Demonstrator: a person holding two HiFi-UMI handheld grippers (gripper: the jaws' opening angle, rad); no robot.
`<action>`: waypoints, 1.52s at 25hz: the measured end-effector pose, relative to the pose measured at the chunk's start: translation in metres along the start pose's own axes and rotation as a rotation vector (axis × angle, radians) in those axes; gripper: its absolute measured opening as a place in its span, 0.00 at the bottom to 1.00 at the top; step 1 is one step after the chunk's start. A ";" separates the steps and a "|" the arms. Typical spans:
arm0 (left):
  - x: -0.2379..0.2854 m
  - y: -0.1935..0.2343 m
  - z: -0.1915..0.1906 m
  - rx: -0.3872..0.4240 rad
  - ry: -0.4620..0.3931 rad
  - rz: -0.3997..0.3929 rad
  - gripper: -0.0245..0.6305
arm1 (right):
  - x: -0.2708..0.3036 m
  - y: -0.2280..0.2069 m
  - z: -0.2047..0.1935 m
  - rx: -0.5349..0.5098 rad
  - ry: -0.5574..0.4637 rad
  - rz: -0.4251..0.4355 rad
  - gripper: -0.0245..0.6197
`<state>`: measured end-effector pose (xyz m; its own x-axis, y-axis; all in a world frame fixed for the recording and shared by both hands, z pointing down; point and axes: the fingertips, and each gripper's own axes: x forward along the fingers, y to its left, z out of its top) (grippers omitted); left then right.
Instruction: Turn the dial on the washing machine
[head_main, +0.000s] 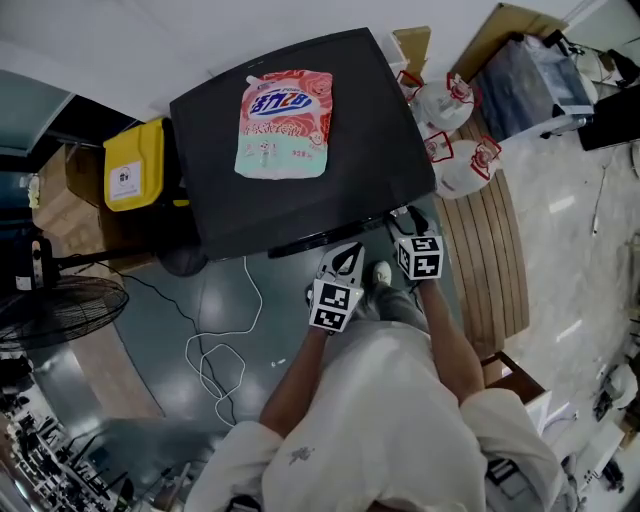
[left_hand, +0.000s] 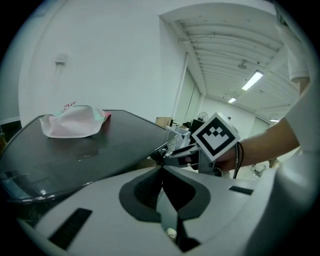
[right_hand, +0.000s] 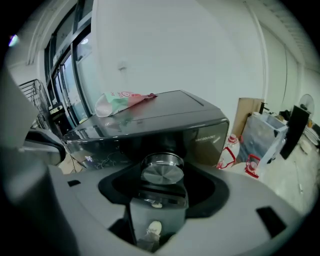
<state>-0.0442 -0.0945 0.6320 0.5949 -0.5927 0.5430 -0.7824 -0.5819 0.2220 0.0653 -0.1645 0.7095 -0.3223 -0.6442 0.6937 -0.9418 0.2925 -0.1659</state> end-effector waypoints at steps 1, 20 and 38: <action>0.000 0.000 0.000 0.003 -0.001 -0.007 0.06 | 0.000 0.000 0.000 0.002 -0.002 -0.001 0.46; 0.005 -0.007 0.005 0.000 -0.009 0.012 0.06 | -0.002 -0.002 0.001 0.147 -0.029 0.114 0.46; 0.010 -0.015 0.013 -0.005 -0.018 0.047 0.06 | -0.002 -0.005 0.001 0.310 -0.040 0.237 0.46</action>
<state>-0.0246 -0.0988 0.6237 0.5609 -0.6289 0.5385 -0.8102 -0.5508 0.2006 0.0704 -0.1657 0.7083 -0.5317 -0.6135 0.5839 -0.8234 0.2130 -0.5260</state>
